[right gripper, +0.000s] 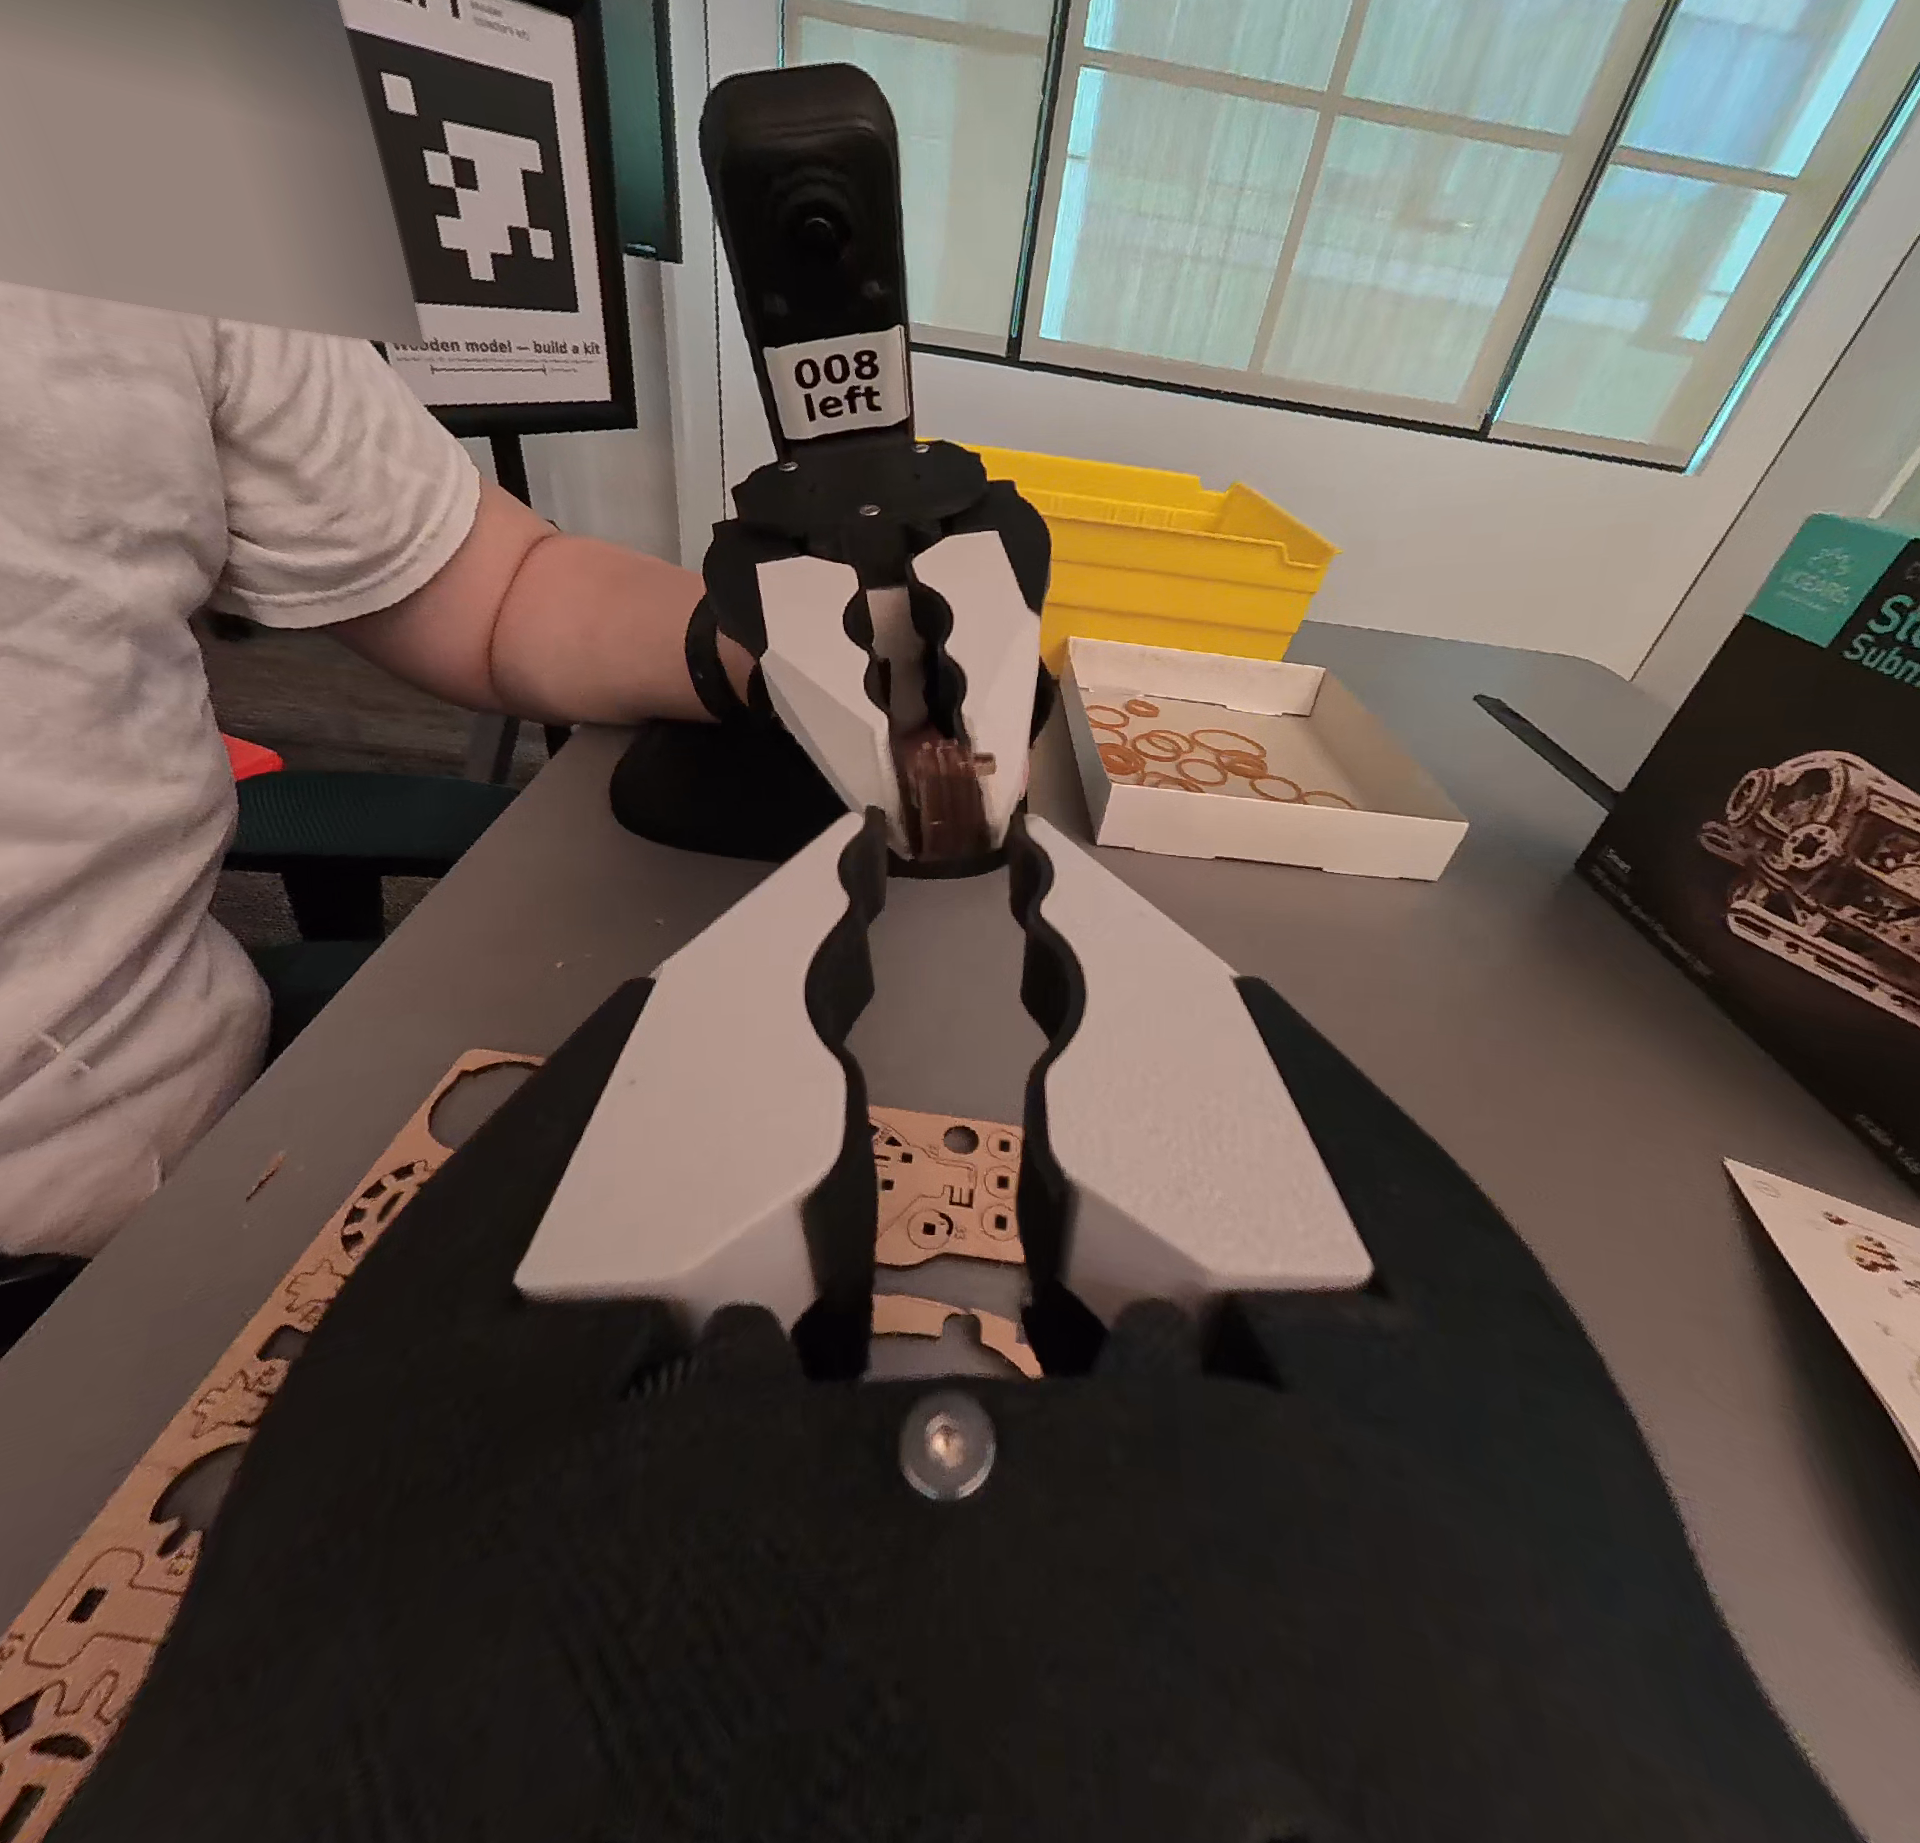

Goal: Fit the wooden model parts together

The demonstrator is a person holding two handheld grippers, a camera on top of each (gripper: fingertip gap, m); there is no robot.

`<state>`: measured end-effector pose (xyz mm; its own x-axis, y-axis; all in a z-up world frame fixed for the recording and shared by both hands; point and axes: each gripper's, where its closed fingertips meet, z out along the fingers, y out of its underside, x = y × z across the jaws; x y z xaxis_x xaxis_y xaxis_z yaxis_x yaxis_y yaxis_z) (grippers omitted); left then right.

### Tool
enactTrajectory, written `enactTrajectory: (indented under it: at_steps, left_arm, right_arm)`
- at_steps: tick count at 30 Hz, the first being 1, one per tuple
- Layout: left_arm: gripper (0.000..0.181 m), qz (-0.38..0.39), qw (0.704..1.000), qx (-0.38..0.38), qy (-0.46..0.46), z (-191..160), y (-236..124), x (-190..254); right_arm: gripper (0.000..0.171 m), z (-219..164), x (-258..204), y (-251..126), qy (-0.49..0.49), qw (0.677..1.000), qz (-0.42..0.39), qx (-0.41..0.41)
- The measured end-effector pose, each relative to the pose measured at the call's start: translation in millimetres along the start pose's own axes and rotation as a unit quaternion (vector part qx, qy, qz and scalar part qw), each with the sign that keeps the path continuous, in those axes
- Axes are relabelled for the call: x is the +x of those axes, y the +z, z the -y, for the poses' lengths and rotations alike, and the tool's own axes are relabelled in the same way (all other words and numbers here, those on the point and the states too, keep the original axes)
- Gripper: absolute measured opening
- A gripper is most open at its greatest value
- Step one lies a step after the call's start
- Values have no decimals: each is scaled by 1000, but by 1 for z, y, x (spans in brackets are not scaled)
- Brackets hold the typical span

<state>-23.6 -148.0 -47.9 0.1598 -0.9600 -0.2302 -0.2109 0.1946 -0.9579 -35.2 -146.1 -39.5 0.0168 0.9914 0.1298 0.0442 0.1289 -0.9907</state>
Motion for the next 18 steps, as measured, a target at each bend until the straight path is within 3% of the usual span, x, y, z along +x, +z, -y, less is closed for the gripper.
enactTrajectory:
  at_steps: [9,15,18]
  left_arm:
    - [10,-16,999,28,-40,9,-1,2]
    - [10,-7,998,27,-54,7,0,-1]
    - [10,39,999,19,-31,6,0,-12]
  right_arm:
    - [7,9,-4,-3,31,999,26,27]
    - [7,7,1,-3,56,998,24,33]
    - [15,8,9,-3,68,997,-1,45]
